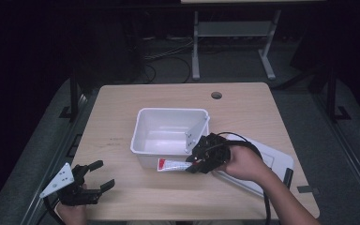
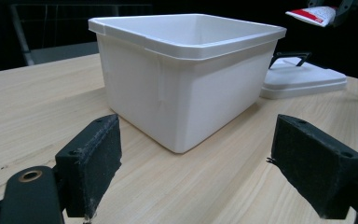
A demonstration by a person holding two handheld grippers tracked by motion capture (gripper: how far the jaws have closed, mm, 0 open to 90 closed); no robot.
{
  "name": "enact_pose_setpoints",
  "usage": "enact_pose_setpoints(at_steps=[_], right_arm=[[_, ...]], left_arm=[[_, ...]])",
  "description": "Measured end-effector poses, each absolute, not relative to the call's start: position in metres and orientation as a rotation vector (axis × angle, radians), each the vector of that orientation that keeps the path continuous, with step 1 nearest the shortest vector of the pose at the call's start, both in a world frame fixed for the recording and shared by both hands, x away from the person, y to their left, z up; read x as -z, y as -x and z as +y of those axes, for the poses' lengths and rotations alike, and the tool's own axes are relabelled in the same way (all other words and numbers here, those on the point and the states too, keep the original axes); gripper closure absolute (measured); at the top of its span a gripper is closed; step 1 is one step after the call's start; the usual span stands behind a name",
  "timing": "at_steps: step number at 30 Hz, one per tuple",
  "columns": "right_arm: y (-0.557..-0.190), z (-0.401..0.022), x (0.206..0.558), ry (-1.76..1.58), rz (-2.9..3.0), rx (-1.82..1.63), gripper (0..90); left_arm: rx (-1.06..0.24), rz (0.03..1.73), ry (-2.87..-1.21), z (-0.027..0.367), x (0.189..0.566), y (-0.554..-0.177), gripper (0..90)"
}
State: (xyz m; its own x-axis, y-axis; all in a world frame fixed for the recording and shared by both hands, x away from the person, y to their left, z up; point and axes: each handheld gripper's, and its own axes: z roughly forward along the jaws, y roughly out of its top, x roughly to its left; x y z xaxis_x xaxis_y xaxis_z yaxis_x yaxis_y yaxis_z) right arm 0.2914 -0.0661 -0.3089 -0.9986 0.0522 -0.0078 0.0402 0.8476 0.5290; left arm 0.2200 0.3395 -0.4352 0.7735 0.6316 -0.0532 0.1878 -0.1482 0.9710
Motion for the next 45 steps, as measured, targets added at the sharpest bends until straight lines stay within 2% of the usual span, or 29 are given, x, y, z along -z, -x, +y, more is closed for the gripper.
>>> enact_pose_setpoints(at_steps=[31, 45], right_arm=[[-0.309, -0.06, 0.28, -0.082, 2.958, -0.869, 68.0], [-0.325, -0.054, 0.283, -0.096, 2.962, -0.848, 68.0]], left_arm=[[-0.438, 0.648, -1.709, 0.34, 0.435, -0.22, 15.7], [-0.44, 0.646, -1.707, 0.34, 0.435, -0.22, 15.7]])
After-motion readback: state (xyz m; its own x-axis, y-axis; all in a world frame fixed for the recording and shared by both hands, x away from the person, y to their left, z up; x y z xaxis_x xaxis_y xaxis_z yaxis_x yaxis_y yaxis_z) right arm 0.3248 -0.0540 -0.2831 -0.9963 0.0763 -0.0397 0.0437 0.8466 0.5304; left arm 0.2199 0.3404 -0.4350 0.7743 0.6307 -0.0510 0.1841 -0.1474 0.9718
